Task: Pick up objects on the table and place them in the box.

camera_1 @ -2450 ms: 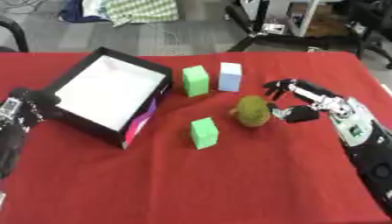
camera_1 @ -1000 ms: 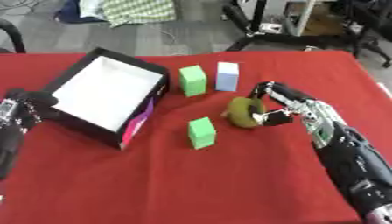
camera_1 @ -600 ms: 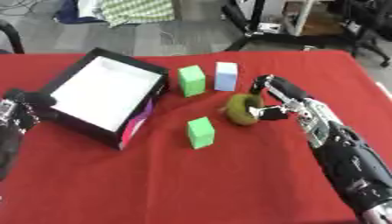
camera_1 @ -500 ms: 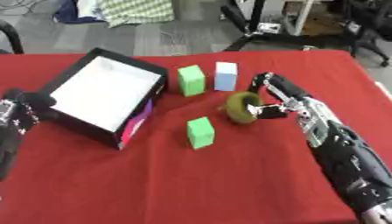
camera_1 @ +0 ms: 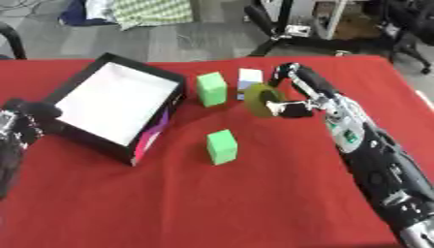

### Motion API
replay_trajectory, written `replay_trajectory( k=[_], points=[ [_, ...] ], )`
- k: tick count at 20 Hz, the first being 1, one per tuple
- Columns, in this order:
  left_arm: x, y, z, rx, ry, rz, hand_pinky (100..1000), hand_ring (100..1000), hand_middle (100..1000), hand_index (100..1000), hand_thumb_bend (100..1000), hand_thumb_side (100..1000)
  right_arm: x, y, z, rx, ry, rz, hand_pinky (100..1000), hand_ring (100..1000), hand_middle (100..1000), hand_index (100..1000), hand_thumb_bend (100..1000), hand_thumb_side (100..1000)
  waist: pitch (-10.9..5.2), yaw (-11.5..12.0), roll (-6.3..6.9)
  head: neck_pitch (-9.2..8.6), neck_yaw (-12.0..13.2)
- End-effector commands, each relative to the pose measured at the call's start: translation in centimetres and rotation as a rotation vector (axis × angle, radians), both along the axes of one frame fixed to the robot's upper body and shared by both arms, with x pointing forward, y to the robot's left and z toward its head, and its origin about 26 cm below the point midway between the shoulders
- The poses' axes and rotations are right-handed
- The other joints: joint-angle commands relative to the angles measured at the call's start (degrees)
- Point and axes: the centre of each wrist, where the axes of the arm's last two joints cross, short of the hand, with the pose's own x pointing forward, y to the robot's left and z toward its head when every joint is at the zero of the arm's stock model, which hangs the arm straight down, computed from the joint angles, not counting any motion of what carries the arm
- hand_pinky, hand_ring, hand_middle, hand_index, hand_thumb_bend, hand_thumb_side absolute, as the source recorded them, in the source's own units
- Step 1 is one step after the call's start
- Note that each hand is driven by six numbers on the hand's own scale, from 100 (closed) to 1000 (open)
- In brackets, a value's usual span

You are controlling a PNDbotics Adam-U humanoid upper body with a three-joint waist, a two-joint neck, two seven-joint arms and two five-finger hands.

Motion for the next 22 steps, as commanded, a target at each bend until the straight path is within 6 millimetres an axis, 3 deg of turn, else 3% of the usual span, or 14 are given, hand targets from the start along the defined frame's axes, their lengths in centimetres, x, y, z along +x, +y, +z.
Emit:
replay_trajectory(
  k=[1,6,14,22],
  points=[
    [0.2,-0.4,0.9,-0.003,-0.032,-0.023,740,802,647,709,100,883,0.5,-0.5,4.3,0.001,-0.074,0.03,907,603,547,342,100,257,0.73,0.4,0.94,-0.09,-0.9],
    [0.3,-1.3,1.4,-0.005,-0.044,-0.068,741,803,647,709,100,885,1.4,0.6,7.1,0.026,-0.097,0.07,911,602,546,342,100,276,1.81,2.1,1.14,-0.09,-3.1],
    [0.6,-3.2,2.5,-0.014,-0.069,-0.172,741,804,648,709,100,885,2.8,3.0,9.6,0.025,-0.123,0.135,911,602,545,343,100,280,3.36,6.4,1.32,-0.09,-8.0],
    [1.0,-6.0,3.7,0.003,-0.088,-0.323,741,805,649,709,100,889,3.8,5.9,10.3,0.034,-0.124,0.199,917,599,540,344,100,288,4.9,13.2,0.41,-0.09,-14.3]
  ],
)
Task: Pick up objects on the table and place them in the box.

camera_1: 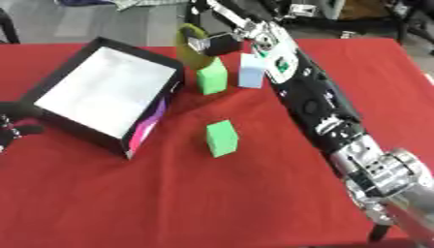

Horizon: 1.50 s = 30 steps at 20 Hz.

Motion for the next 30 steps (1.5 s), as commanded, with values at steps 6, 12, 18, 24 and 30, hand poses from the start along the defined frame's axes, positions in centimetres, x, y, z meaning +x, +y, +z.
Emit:
replay_trajectory(
  k=[6,12,18,24,30],
  points=[
    [0.2,-2.7,2.0,0.021,-0.05,-0.159,741,806,650,709,100,891,1.2,2.3,0.3,0.005,0.019,0.012,925,594,534,363,100,282,2.09,5.5,-1.28,-0.1,-7.1],
    [0.2,-3.4,2.4,0.027,-0.058,-0.196,741,806,651,709,100,895,1.4,3.4,-1.3,-0.025,0.027,-0.008,936,651,602,747,100,237,2.97,6.7,-1.63,-0.1,-9.3],
    [0.2,-3.3,2.2,0.031,-0.054,-0.196,742,807,651,709,100,896,1.1,3.6,-1.2,-0.018,-0.034,-0.043,952,698,680,893,100,542,2.89,6.1,-1.6,-0.1,-8.8],
    [0.2,-3.1,2.0,0.032,-0.046,-0.183,742,808,652,709,100,895,0.9,3.1,-0.8,0.024,-0.018,-0.036,968,717,737,931,100,620,2.44,5.1,-1.25,-0.1,-8.3],
    [0.3,-2.4,1.4,0.03,-0.029,-0.144,742,808,653,709,100,895,0.2,1.1,1.2,0.017,-0.033,-0.017,972,742,767,941,100,413,1.64,2.8,-0.84,-0.1,-7.1]
  ],
)
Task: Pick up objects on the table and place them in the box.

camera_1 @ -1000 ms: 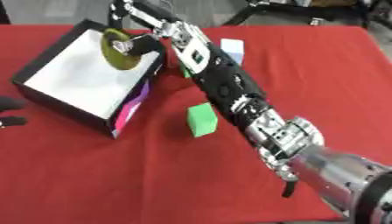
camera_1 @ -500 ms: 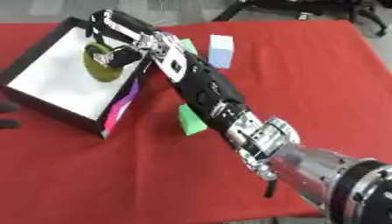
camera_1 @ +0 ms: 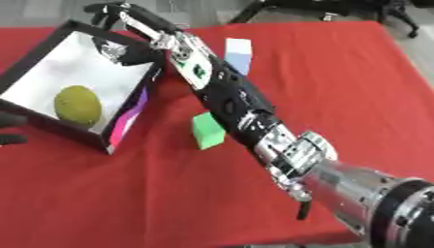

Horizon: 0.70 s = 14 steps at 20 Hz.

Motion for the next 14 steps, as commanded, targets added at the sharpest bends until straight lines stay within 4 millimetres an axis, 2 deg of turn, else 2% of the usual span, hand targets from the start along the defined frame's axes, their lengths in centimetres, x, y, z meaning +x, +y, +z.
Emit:
replay_trajectory(
  k=[1,4,7,9,10,14],
  points=[
    [0.1,0.7,0.1,0.001,-0.012,0.033,742,809,653,709,100,896,-0.5,-2.4,3.1,-0.023,-0.056,-0.009,971,748,774,945,100,331,-1.49,-0.9,0.42,-0.1,1.0],
    [0.1,1.3,-0.5,0.003,0.004,0.067,742,809,654,708,100,898,-1.1,-4.9,3.8,-0.039,-0.055,-0.053,981,777,805,958,100,278,-2.05,-2.6,0.59,-0.1,2.1],
    [0.0,1.8,-1.0,0.007,0.016,0.093,742,809,654,709,100,900,-1.6,-7.7,3.9,-0.047,-0.031,-0.109,986,790,814,960,100,273,-2.49,-4.0,0.7,-0.1,3.0],
    [0.0,2.1,-1.3,0.011,0.025,0.107,742,810,654,709,100,902,-1.9,-9.5,3.6,-0.043,-0.007,-0.146,993,806,824,960,100,281,-2.67,-4.8,0.75,-0.1,3.4],
    [0.0,2.3,-1.4,0.013,0.028,0.115,742,810,655,709,100,903,-2.1,-10.4,3.3,-0.04,0.008,-0.167,998,813,829,960,100,321,-2.73,-5.1,0.77,-0.1,3.5],
    [0.0,2.6,-1.6,0.016,0.03,0.133,742,811,655,709,100,902,-2.4,-12.9,1.7,-0.066,0.08,-0.221,1000,858,866,968,100,377,-2.81,-5.6,0.83,-0.1,3.6]
  ],
)
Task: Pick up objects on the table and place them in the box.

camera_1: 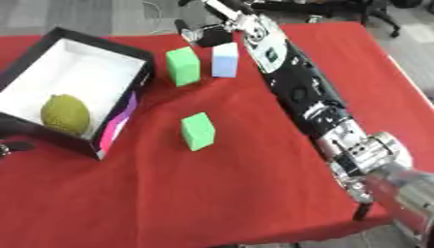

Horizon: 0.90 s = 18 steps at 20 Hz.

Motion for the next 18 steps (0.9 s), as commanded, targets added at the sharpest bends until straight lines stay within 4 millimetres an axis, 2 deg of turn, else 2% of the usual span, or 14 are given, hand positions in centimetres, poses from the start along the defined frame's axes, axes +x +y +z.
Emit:
replay_trajectory(
  k=[1,5,11,18],
  points=[
    [0.1,0.6,0.5,0.008,-0.024,0.02,742,811,655,709,100,902,-0.2,-2.6,0.7,-0.047,0.021,-0.049,1000,859,867,968,100,379,-1.85,-0.1,0.87,-0.1,0.3],
    [0.0,0.5,0.5,0.007,-0.024,0.018,742,811,656,709,100,902,-0.1,-3.3,-0.8,-0.127,0.081,-0.069,1000,883,887,973,100,393,-1.8,-0.2,1.08,-0.1,0.0],
    [0.1,0.5,0.5,0.006,-0.023,0.019,743,812,657,709,100,903,-0.3,-4.8,-1.8,-0.24,0.115,-0.156,1000,914,913,978,100,365,-1.77,-0.3,1.11,-0.1,0.0],
    [0.0,0.6,0.5,0.01,-0.022,0.02,743,813,658,709,100,904,-0.6,-6.0,-3.6,-0.265,0.149,-0.243,1000,913,910,976,100,445,-1.63,-0.5,1.23,-0.1,-0.2]
  ],
)
